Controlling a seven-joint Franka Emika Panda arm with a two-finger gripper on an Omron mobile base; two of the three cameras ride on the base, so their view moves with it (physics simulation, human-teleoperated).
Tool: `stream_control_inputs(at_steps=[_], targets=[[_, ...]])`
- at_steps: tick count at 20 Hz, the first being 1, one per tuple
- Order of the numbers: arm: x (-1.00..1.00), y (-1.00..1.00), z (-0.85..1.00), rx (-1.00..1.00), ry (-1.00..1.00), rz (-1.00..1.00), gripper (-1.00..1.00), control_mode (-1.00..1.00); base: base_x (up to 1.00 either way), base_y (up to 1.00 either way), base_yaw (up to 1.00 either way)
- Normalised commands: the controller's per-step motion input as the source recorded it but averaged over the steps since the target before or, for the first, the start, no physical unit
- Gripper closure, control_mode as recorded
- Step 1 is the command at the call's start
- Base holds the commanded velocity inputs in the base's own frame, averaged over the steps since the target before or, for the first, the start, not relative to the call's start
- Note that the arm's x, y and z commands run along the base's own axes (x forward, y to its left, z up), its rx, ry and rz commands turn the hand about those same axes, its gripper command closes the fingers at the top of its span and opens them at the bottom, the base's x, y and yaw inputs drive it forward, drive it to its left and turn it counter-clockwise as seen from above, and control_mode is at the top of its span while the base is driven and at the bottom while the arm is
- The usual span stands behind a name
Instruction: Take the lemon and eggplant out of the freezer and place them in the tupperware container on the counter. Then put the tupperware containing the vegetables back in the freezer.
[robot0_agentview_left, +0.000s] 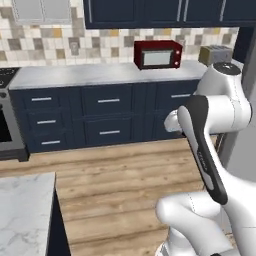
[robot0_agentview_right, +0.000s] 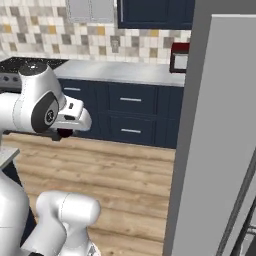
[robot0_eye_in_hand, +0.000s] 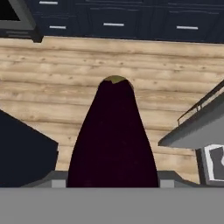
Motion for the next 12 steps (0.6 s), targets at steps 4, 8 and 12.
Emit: stream_control_inputs(at_steps=[4, 8, 12], targets=[[0.00, 0.00, 0.00, 0.00, 0.00, 0.00, 1.00, 1.00, 1.00, 0.22, 0.00], [0.00, 0.00, 0.00, 0.00, 0.00, 0.00, 1.00, 1.00, 1.00, 0.15, 0.00], [0.00, 0.00, 0.00, 0.00, 0.00, 0.00, 1.00, 1.00, 1.00, 0.10, 0.00]])
